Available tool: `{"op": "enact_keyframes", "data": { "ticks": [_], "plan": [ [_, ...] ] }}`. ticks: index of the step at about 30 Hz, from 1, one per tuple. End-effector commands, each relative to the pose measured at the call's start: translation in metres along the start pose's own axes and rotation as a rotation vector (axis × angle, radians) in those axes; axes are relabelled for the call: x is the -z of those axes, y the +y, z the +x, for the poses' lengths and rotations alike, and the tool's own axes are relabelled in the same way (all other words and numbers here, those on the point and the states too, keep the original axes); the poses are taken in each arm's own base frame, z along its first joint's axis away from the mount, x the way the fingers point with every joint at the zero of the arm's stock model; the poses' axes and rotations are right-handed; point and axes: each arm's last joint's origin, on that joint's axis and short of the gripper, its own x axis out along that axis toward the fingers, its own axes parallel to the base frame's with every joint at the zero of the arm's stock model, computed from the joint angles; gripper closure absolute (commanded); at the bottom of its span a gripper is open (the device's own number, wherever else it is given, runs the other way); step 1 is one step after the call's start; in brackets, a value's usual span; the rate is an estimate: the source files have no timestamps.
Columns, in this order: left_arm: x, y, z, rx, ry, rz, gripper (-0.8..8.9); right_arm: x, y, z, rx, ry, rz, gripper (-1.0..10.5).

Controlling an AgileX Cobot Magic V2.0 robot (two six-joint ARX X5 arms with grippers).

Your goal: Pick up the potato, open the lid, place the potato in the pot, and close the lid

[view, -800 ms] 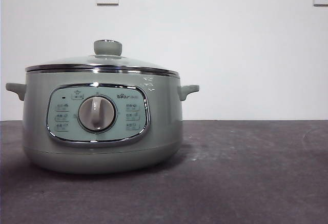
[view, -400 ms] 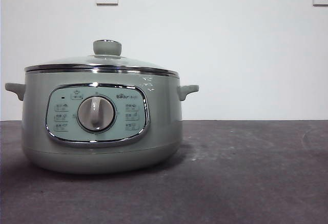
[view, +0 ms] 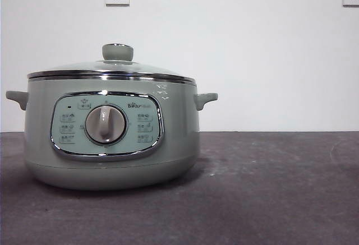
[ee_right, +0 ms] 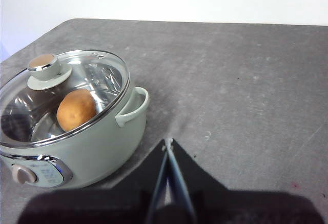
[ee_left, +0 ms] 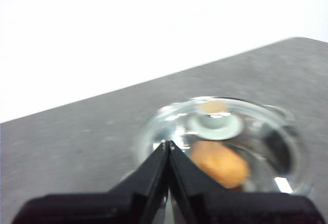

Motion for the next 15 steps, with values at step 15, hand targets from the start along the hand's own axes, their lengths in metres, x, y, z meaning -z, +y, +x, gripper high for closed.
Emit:
{"op": "enact_keyframes", "data": {
  "ticks": [15],
  "plan": [
    [0.103,0.019,0.009,-0.264,0.043,-0.020,8.17,0.002,0.000,0.001,0.003,0.002,0.012,9.6]
  ]
}}
